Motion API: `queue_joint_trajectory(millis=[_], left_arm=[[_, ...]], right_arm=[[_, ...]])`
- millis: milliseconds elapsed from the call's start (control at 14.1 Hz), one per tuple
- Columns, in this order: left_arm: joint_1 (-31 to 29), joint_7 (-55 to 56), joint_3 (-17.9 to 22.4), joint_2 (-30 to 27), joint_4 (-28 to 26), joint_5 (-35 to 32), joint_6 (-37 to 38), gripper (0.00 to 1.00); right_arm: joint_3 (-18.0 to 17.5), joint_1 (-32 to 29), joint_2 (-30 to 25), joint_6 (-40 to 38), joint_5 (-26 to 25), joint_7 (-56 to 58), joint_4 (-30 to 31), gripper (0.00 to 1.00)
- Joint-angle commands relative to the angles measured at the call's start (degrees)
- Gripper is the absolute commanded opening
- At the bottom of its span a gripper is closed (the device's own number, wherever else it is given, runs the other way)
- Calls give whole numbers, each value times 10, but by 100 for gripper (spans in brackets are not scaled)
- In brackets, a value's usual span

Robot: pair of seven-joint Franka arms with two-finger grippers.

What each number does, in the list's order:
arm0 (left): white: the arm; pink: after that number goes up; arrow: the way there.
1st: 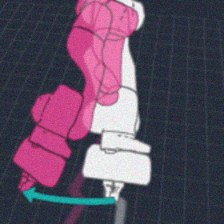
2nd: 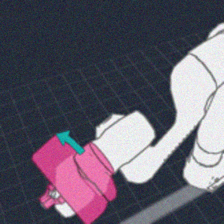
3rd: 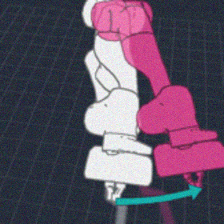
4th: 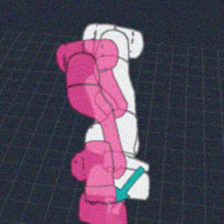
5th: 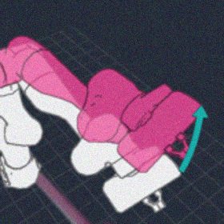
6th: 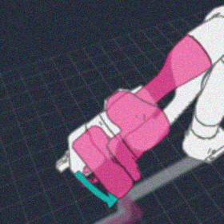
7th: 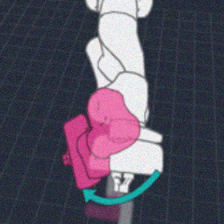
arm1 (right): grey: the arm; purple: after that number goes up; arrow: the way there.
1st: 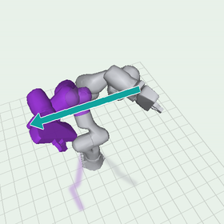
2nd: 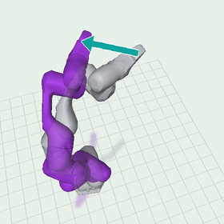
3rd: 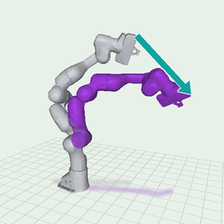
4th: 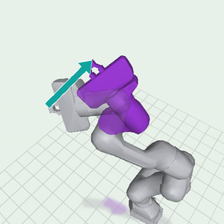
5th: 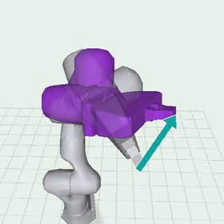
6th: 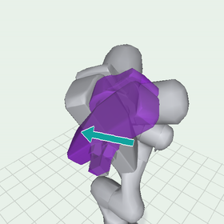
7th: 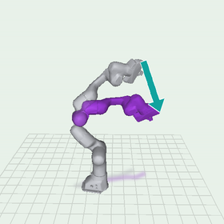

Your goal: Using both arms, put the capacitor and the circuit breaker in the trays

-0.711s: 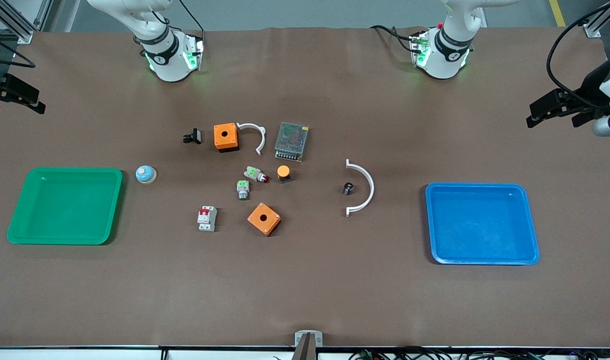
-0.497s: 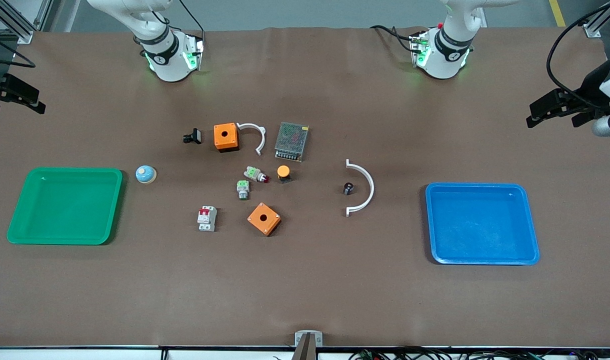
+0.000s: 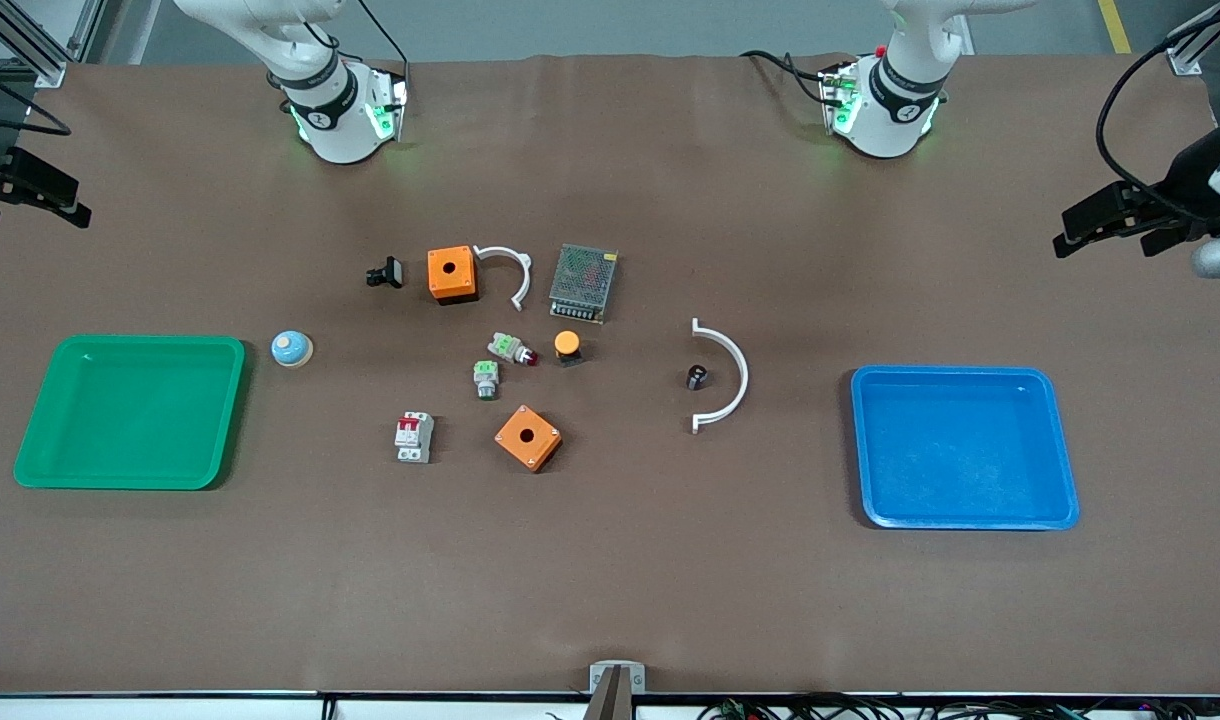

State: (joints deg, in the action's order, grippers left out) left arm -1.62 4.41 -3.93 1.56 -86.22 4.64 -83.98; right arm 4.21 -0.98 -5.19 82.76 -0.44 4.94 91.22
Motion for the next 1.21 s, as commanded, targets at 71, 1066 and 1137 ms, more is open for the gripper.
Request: queue_joint_trajectory(millis=[71, 1066, 1137], left_arm=[[9, 6, -12, 50, 10, 36, 4, 100], [166, 234, -13, 202, 10, 28, -135, 100], [173, 254, -13, 213, 10, 27, -151, 100]], right_arm=[[-2, -3, -3, -1, -5, 3, 3, 100], [-1, -2, 56, 23, -5, 3, -20, 100], [-1, -4, 64, 43, -5, 2, -16, 100]])
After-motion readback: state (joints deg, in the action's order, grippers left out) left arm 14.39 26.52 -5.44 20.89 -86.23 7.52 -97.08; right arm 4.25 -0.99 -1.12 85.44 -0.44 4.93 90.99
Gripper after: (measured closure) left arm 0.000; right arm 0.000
